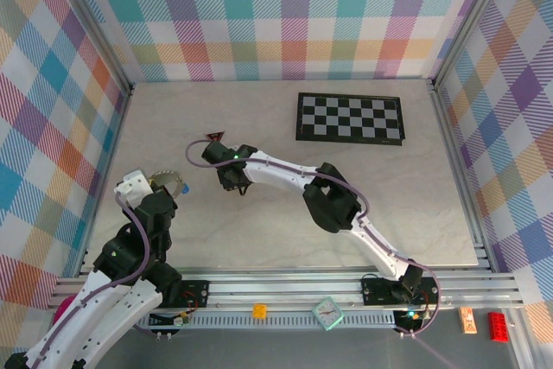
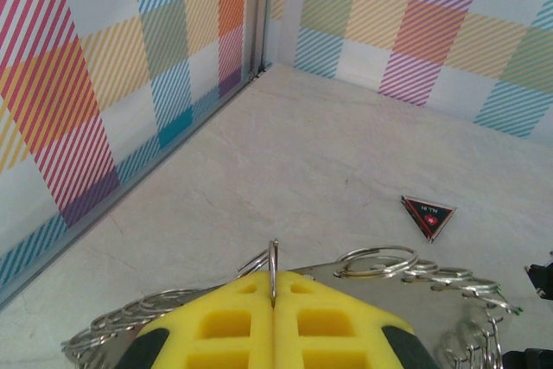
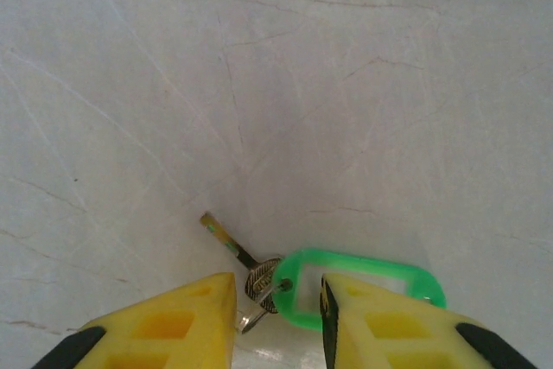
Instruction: Put the keys on the keyring
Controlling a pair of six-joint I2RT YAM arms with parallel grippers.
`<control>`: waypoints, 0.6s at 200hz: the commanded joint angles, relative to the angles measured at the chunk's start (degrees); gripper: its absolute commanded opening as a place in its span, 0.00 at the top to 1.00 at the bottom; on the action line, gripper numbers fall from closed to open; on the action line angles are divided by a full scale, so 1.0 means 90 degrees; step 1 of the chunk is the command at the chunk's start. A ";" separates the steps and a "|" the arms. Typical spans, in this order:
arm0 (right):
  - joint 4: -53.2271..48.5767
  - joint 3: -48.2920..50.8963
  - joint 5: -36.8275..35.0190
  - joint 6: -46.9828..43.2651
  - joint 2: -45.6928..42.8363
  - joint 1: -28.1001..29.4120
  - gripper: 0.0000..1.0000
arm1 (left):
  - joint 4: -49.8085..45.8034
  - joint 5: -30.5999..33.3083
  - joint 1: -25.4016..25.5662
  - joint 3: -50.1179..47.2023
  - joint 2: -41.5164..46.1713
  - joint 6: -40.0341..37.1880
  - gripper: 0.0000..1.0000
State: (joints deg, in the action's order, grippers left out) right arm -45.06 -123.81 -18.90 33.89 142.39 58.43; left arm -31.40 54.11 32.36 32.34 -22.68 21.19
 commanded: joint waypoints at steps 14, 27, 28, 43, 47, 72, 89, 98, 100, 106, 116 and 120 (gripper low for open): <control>-0.0362 -0.0286 -0.0115 0.0117 0.0136 0.0070 0.75 | 0.0178 0.0121 -0.0070 0.0021 0.0078 -0.0161 1.00; -0.0398 -0.0287 -0.0142 0.0127 0.0118 0.0070 0.80 | 0.0188 0.0111 -0.0070 0.0020 0.0068 -0.0165 1.00; -0.0396 -0.0287 -0.0144 0.0129 0.0117 0.0070 0.81 | 0.0193 0.0111 -0.0070 0.0020 0.0068 -0.0161 1.00; -0.0448 -0.0287 -0.0166 0.0133 0.0080 0.0070 0.86 | 0.0207 0.0092 -0.0070 0.0020 0.0061 -0.0157 1.00; -0.0457 -0.0287 -0.0175 0.0137 0.0067 0.0070 0.87 | 0.0215 0.0087 -0.0070 0.0020 0.0059 -0.0154 1.00; -0.0529 -0.0283 -0.0195 0.0146 -0.0033 0.0070 0.95 | 0.0237 0.0044 -0.0070 0.0035 0.0012 -0.0181 1.00; -0.0548 -0.0182 -0.0204 0.0134 -0.0190 0.0075 1.00 | 0.0283 -0.0041 -0.0070 0.0064 -0.0033 -0.0263 1.00; -0.0531 -0.0072 -0.0200 0.0127 -0.0316 0.0071 1.00 | 0.0335 -0.0135 -0.0070 0.0069 -0.0072 -0.0348 1.00; -0.0523 -0.0038 -0.0204 0.0123 -0.0353 0.0070 1.00 | 0.0354 -0.0165 -0.0070 0.0069 -0.0081 -0.0376 1.00; -0.0482 0.0080 -0.0205 0.0098 -0.0469 0.0070 1.00 | 0.0412 -0.0278 -0.0070 0.0079 -0.0118 -0.0471 1.00; -0.0388 0.0347 -0.0205 0.0058 -0.0715 0.0075 1.00 | 0.0500 -0.0500 -0.0070 0.0098 -0.0200 -0.0618 1.00; -0.0315 0.0487 -0.0205 0.0023 -0.0831 0.0068 1.00 | 0.0530 -0.0637 -0.0070 0.0117 -0.0244 -0.0694 1.00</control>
State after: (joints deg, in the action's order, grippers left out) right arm -47.66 -123.66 -20.01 34.72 141.53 58.59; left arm -30.72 52.36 32.36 32.34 -23.53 19.00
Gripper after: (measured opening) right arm 0.042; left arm 0.045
